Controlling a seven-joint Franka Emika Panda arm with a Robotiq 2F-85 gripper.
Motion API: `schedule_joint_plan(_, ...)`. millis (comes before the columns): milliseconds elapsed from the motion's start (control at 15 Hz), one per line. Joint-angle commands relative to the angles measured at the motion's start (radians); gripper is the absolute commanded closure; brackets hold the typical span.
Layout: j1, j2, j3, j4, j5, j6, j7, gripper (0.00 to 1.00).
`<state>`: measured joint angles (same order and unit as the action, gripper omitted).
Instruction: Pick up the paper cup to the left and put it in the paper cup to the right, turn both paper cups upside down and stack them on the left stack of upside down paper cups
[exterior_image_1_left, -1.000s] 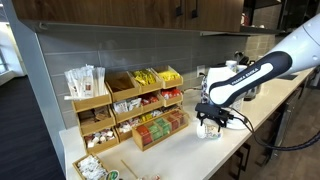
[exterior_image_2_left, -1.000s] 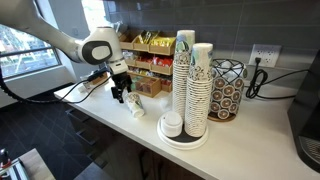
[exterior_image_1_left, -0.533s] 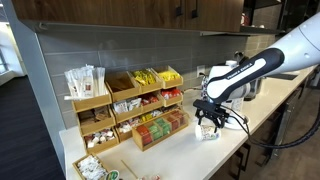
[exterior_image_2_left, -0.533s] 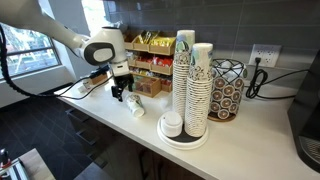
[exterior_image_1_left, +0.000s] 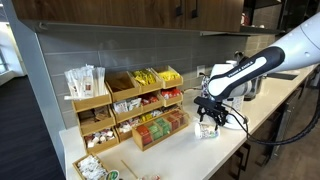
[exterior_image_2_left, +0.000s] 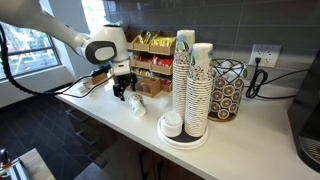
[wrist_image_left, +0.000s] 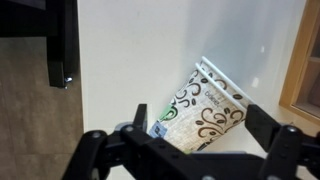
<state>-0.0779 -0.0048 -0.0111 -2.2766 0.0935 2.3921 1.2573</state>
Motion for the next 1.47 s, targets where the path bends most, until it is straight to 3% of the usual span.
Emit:
schedule_joint_plan(0,0.009,0.048,-0.017,0.021,0.037,0.008,0.057,0.00)
schedule_joint_plan(467,0.002,0.086,-0.056,0.032,0.054,0.084,0.138,0.00)
schedule_joint_plan(1400,-0.011,0.172,-0.105,0.053,0.114,0.064,0.187,0.00)
